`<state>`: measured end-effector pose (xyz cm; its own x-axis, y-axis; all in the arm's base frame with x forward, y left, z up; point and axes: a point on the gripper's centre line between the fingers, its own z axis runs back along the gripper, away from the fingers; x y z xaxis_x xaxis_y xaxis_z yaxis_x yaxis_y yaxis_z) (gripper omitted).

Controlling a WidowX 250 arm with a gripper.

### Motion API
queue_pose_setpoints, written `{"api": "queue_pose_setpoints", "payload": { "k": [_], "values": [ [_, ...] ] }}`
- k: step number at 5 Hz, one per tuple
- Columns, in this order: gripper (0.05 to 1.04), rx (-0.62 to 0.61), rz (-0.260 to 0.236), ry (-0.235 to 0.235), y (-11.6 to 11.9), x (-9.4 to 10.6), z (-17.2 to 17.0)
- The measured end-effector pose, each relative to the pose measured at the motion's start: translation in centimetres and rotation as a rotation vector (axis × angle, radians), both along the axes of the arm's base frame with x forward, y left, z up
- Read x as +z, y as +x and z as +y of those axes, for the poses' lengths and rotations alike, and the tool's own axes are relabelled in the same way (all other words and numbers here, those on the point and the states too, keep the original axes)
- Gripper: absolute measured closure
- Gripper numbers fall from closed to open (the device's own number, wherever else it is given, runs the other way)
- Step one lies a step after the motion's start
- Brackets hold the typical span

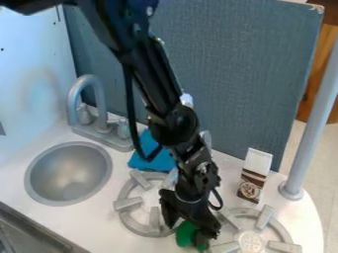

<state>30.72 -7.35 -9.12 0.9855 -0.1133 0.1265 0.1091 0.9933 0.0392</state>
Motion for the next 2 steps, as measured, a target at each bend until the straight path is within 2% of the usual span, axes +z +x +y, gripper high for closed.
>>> {"api": "queue_pose_setpoints", "payload": {
  "k": [1, 2],
  "values": [
    [0.285, -0.011, -0.005, -0.063, 0.27, -0.26, -0.74],
    [0.311, 0.016, -0.009, -0.076, 0.41, -0.24, -0.62]
  ]
}}
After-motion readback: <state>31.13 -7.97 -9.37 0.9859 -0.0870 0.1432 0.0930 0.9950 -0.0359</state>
